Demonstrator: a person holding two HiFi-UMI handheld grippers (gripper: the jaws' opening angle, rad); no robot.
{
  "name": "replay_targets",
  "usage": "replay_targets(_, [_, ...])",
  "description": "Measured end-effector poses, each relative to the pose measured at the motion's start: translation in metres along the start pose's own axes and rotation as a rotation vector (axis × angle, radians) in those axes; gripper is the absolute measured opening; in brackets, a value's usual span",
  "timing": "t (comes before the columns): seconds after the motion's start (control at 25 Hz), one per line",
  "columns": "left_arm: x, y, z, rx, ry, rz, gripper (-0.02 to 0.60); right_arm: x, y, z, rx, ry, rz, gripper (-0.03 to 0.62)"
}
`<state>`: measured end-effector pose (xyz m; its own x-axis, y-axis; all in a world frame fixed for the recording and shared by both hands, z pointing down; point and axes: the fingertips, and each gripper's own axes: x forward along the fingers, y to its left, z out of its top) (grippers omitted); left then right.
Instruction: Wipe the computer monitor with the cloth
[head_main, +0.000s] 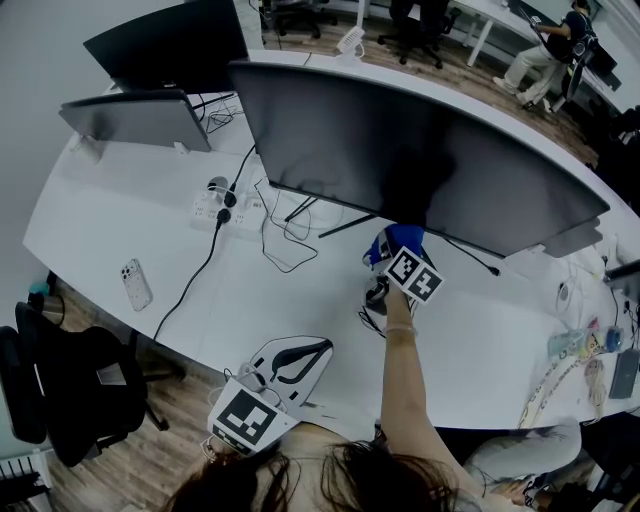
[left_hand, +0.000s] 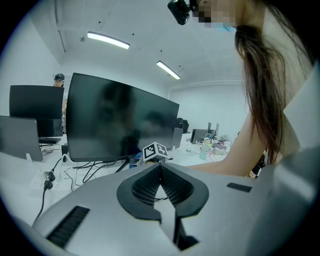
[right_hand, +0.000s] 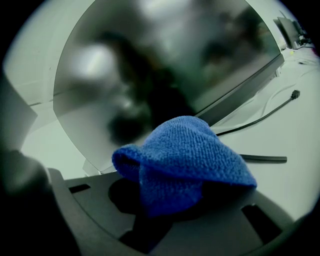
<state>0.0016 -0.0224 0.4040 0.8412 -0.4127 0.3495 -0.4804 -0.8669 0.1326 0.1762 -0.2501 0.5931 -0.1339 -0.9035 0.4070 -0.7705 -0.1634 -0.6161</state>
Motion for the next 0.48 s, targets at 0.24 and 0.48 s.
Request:
replay_targets(0.24, [-0.006,-0.001,-0.001,-0.034,-0.002,0.02,0.009,0.002,0.007,-0.004,-0.01,0.013,0.013,0.097])
replay_targets(0.48, [-0.01,0.0,-0.006,-0.02,0.003,0.04,0.009,0.007,0.015,-0.008,-0.025,0.026,0.031,0.097])
